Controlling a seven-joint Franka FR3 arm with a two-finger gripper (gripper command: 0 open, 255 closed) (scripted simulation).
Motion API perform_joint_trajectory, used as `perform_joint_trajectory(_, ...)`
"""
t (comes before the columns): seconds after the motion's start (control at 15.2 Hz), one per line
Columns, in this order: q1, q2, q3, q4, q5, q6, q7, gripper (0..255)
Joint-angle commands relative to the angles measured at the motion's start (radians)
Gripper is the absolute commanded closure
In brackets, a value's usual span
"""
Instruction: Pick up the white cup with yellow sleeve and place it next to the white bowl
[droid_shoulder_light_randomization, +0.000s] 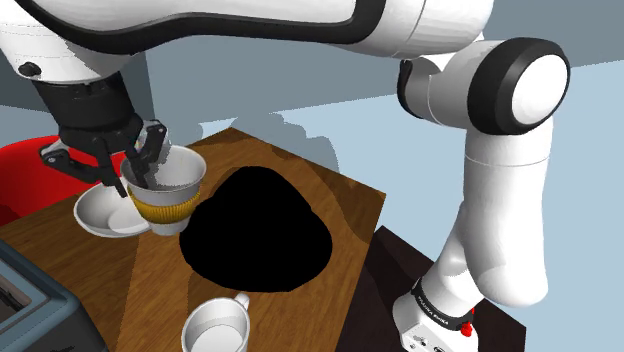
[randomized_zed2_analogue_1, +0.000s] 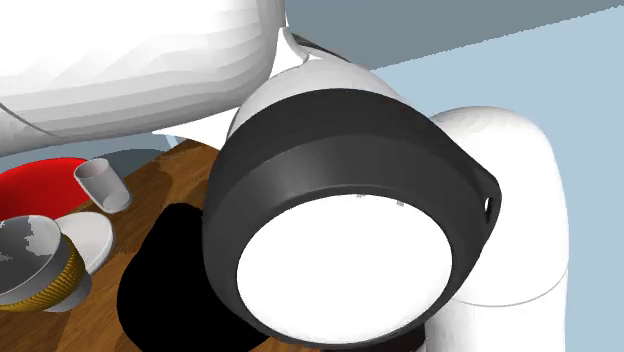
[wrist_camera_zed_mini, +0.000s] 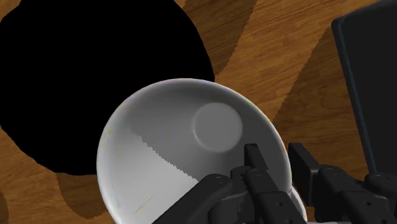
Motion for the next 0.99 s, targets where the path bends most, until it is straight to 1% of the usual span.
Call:
perform_joint_trajectory(0.0,0.079,0.109,-0.012,0.159,-0.048,-0.059,0.025,255)
perform_joint_trajectory(0.46,0.05,0.092,-0.013,0.035,-0.041,0.045,0.04,255)
perform_joint_trajectory(0.92,0.032,0.094,-0.016,-0.06,-0.045,0.136,0.056,255)
